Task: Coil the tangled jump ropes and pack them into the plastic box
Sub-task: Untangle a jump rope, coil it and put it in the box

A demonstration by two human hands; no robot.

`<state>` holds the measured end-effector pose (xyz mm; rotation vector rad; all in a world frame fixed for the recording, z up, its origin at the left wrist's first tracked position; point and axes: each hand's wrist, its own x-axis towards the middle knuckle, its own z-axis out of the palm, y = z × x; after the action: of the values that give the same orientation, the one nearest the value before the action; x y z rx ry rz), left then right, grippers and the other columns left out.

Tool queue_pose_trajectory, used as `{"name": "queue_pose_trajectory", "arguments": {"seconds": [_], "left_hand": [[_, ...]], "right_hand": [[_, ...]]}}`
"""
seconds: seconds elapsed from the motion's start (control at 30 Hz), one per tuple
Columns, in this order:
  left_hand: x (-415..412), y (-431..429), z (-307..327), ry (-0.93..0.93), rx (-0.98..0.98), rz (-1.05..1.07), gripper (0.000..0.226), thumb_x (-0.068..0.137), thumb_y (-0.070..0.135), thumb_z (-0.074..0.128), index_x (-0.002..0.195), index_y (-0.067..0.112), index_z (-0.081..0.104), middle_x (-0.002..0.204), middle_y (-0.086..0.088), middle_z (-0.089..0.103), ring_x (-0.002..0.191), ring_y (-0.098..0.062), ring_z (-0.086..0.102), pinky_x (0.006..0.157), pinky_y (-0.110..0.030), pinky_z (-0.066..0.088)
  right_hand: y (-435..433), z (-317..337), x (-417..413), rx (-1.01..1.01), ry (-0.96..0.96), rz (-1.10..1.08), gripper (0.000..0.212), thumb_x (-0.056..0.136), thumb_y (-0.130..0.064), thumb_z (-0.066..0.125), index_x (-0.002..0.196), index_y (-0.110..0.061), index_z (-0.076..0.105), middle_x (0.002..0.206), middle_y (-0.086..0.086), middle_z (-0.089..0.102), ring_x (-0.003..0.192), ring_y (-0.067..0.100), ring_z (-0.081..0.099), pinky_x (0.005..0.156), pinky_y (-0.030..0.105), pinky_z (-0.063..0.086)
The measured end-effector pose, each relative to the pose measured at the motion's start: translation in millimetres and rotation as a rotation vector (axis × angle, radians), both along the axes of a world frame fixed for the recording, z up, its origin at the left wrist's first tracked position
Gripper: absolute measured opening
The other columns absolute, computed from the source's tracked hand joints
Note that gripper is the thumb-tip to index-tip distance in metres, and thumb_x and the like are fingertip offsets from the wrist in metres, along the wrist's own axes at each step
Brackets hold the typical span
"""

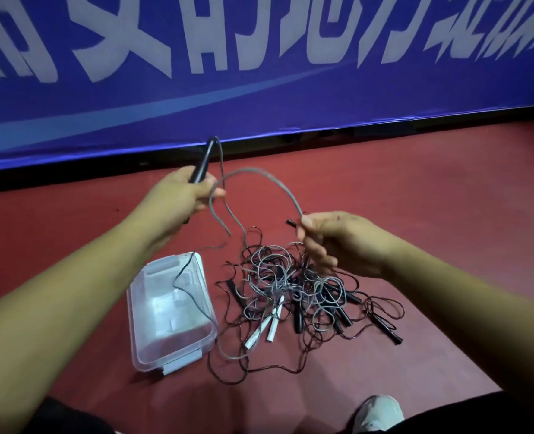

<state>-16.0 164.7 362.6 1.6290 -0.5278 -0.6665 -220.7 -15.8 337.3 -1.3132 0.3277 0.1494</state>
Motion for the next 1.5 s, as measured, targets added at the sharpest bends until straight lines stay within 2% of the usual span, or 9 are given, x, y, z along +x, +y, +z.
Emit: {"name": "queue_pose_trajectory", "arguments": {"seconds": [0.2,0.37,0.63,0.83,0.93,1.07,1.3,1.4,1.5], "left_hand": [[-36.2,-7.4,4.5,0.219,-0.194,-0.271,0.017,0.098,0.010,0.047,0.108,0.004,0.059,0.108,-0.018,0.073,0.107,-0.025,0.069,0.097,-0.031,0.053],[-56.5,-9.5,8.2,0.229,-0.122,-0.411,0.012,0.088,0.014,0.055,0.097,0.006,0.058,0.062,-0.002,0.056,0.056,-0.015,0.056,0.068,-0.034,0.051],[-19.8,-2.7,22.1,0.460,-0.449,-0.085,0.006,0.086,0.006,0.051,0.085,0.012,0.050,0.050,0.004,0.038,0.046,-0.009,0.037,0.052,-0.021,0.036],[-10.6,1.5,-5.8,-0.311,0.230,0.039,0.006,0.093,0.013,0.062,0.094,0.018,0.060,0.072,0.001,0.056,0.060,-0.010,0.048,0.058,-0.025,0.041],[-35.2,-2.8,-3.3,-0.032,-0.035,-0.280,0.011,0.095,0.003,0.056,0.101,0.011,0.062,0.102,-0.007,0.074,0.098,-0.015,0.068,0.100,-0.035,0.051],[-56.0,-7.5,-1.4,-0.022,-0.101,-0.658,0.019,0.087,0.011,0.057,0.105,0.003,0.058,0.088,-0.014,0.068,0.082,-0.025,0.068,0.085,-0.039,0.055],[-36.3,-3.5,20.4,0.299,-0.515,-0.344,0.007,0.085,0.004,0.047,0.088,0.010,0.047,0.051,0.003,0.039,0.052,-0.015,0.041,0.061,-0.027,0.040],[-22.0,-2.7,11.2,0.264,-0.246,-0.189,0.014,0.092,0.000,0.048,0.085,0.013,0.050,0.059,-0.005,0.056,0.059,-0.018,0.057,0.065,-0.027,0.044],[-6.3,-0.7,-6.8,-0.278,0.237,0.021,0.017,0.094,0.007,0.058,0.085,0.021,0.059,0.082,-0.006,0.065,0.074,-0.021,0.056,0.066,-0.027,0.042]], "right_hand": [[27.1,38.6,16.0,0.314,0.082,0.089,0.017,0.093,-0.022,0.050,0.082,-0.010,0.056,0.051,-0.005,0.039,0.033,0.002,0.030,0.038,0.015,0.027],[20.7,38.5,16.8,0.502,0.024,0.068,0.022,0.094,-0.027,0.049,0.081,-0.010,0.056,0.054,-0.004,0.043,0.042,0.006,0.041,0.048,0.019,0.041],[-12.2,-19.3,-13.8,-0.451,0.192,0.279,0.032,0.098,-0.040,0.055,0.082,-0.013,0.061,0.081,0.009,0.061,0.087,0.026,0.058,0.105,0.051,0.042],[-15.0,-1.6,-12.0,-0.180,0.107,0.133,0.032,0.097,-0.033,0.056,0.085,-0.005,0.066,0.051,0.006,0.046,0.037,0.012,0.034,0.050,0.029,0.034],[11.6,20.2,-1.4,-0.166,0.067,0.212,0.031,0.094,-0.031,0.058,0.079,-0.004,0.064,0.043,0.000,0.037,0.033,0.009,0.022,0.048,0.028,0.022],[20.0,39.5,4.1,-0.031,-0.049,0.115,0.031,0.093,-0.026,0.056,0.071,-0.006,0.059,0.043,-0.001,0.040,0.032,0.006,0.023,0.045,0.023,0.025],[-15.6,-17.0,-22.4,-0.606,0.194,0.351,0.035,0.096,-0.036,0.059,0.089,-0.004,0.069,0.090,0.011,0.071,0.096,0.028,0.067,0.107,0.040,0.040],[-19.3,-22.1,-26.0,-0.547,0.248,0.287,0.038,0.098,-0.033,0.054,0.101,0.003,0.066,0.084,0.013,0.072,0.090,0.032,0.068,0.103,0.045,0.047],[-11.1,-1.2,-16.8,-0.395,0.140,0.204,0.037,0.101,-0.033,0.051,0.103,0.000,0.068,0.054,0.011,0.051,0.056,0.027,0.055,0.068,0.043,0.053]]}}
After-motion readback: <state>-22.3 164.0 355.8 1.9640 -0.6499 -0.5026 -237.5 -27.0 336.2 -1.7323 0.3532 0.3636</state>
